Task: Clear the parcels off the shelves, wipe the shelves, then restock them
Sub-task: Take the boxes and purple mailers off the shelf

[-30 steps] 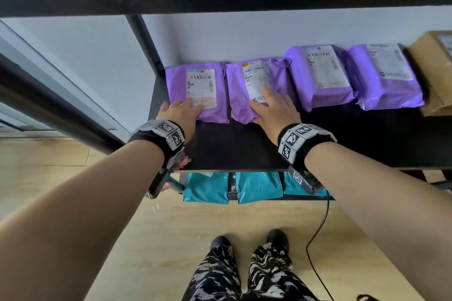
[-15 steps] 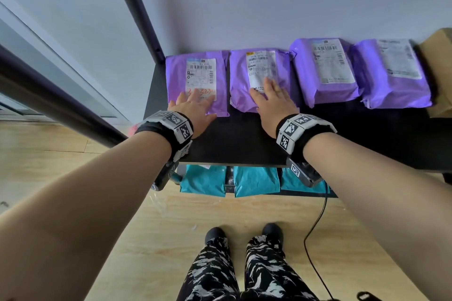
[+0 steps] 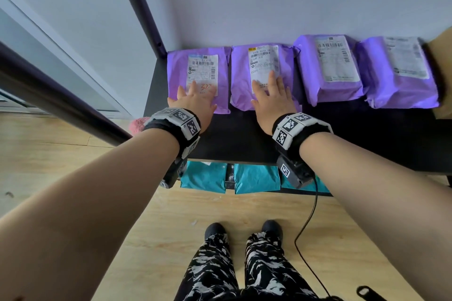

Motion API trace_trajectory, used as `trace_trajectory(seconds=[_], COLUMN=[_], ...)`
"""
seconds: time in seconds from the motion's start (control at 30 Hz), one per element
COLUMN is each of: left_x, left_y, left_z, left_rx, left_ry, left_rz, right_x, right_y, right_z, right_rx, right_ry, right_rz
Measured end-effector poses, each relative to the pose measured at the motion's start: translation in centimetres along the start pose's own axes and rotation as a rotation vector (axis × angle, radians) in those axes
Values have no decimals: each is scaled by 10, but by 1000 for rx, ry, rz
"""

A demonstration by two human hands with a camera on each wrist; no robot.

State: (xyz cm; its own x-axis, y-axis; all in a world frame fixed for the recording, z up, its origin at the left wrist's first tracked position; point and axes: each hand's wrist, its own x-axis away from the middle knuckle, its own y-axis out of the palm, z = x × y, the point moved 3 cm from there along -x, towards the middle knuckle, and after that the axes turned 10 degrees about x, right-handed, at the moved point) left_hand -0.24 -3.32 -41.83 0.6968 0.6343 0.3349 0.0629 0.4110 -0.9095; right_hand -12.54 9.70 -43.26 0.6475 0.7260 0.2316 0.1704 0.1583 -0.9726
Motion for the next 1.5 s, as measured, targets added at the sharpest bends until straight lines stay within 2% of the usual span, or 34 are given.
trace_trajectory(seconds=[0.23, 0.4, 0.6, 0.8, 0.97, 1.17, 1.37, 1.5], left_x=[-8, -10, 0, -1, -6, -7, 7, 11], left_y=[7, 6, 7, 14, 16, 9, 7, 12], left_z=[-4, -6, 8, 11, 7, 6, 12, 15], left_rx=[-1, -14, -57, -9, -11, 8, -1, -17], left_ry=[-2, 9, -22, -36, -11, 12, 53, 105], left_rz=[-58, -79, -23, -97, -121, -99, -6, -33], right_x=[-4, -6, 4, 5, 3, 3, 14, 19], right_y=[3, -2, -7, 9, 11, 0, -1, 5], right_z=[16, 18, 4, 0, 4, 0, -5, -6], right_rx=[-34, -68, 15, 52, 58, 34, 107, 105], right_ry=[-91, -102, -76, -110, -134, -116, -111, -92], right_rz=[-95, -140, -20, -134, -154, -152, -31, -47])
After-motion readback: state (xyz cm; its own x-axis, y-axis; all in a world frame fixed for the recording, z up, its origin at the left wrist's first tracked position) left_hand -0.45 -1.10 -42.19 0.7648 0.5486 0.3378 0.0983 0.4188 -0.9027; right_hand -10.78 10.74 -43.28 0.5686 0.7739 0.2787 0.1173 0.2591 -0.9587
